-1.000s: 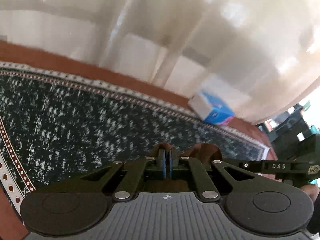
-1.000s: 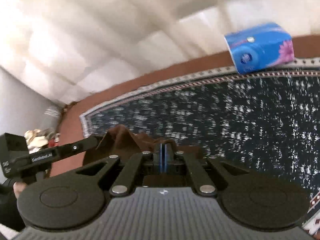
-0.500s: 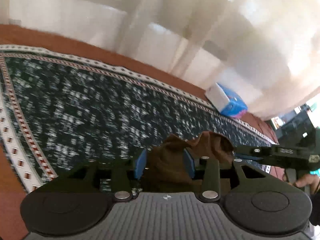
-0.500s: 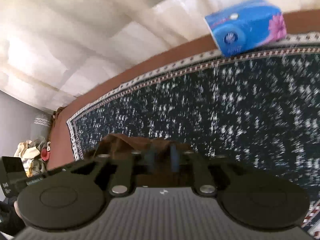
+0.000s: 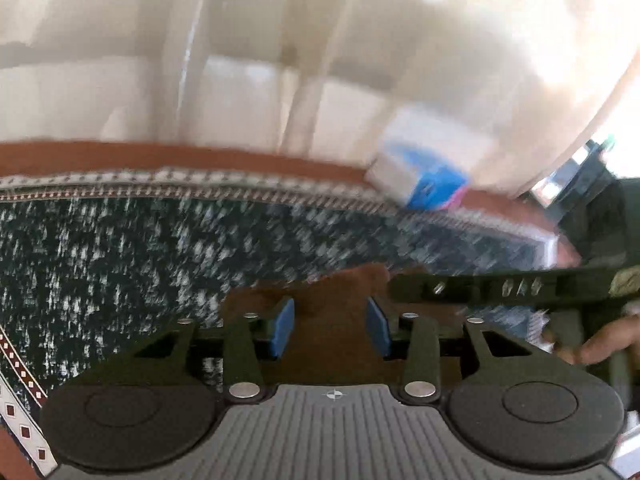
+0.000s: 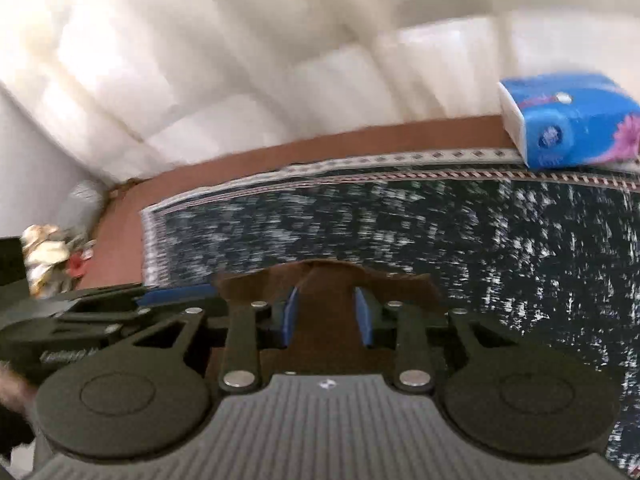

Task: Fold clothes
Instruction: 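Lift the shirt end with both grippers and fold it over the bundle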

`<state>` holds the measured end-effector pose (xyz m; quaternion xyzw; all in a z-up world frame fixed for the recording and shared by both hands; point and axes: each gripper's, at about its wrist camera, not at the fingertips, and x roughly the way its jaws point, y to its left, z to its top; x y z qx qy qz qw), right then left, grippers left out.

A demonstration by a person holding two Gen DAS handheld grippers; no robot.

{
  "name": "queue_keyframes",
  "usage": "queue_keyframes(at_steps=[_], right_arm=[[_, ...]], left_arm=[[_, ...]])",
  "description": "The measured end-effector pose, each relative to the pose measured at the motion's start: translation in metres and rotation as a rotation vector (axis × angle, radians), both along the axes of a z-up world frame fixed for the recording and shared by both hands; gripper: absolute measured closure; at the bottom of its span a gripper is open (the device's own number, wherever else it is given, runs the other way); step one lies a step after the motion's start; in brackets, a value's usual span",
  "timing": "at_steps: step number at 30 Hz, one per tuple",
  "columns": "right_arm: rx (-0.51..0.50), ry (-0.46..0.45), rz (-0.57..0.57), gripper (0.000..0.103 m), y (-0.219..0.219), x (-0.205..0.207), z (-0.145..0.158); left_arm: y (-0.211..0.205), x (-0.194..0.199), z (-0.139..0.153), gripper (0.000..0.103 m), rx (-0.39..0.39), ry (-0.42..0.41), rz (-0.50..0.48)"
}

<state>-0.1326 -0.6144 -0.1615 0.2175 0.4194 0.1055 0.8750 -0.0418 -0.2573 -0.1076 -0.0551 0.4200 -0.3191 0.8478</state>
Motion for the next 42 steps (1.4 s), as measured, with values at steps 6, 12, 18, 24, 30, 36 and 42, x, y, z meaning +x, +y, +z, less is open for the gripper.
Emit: queue_keyframes(at_steps=[6, 12, 18, 24, 30, 36, 42], right_arm=[[0.061, 0.018, -0.084, 0.064, -0.014, -0.003, 0.001], [0.096, 0.024, -0.092, 0.056, -0.034, -0.046, 0.02], [0.144, 0.093, -0.139, 0.056, -0.031, -0.069, 0.002], [0.189, 0.09, -0.167, 0.056, -0.028, -0.07, 0.001], [0.195, 0.119, -0.149, 0.058, -0.024, -0.075, -0.007], [0.199, 0.085, -0.115, 0.097, -0.015, -0.073, 0.004], [0.186, -0.019, -0.047, 0.097, -0.009, -0.09, 0.049]], left_arm=[[0.022, 0.001, 0.006, 0.05, -0.018, 0.013, 0.062], [0.061, -0.031, 0.003, 0.048, -0.075, 0.141, 0.11], [0.066, -0.038, -0.016, 0.048, -0.175, 0.244, 0.18], [0.066, -0.028, -0.019, 0.045, -0.23, 0.308, 0.155], [0.059, -0.028, -0.025, 0.05, -0.237, 0.318, 0.139], [0.062, -0.028, -0.006, 0.099, -0.287, 0.263, 0.175], [0.072, -0.048, 0.032, 0.101, -0.307, 0.183, 0.123]])
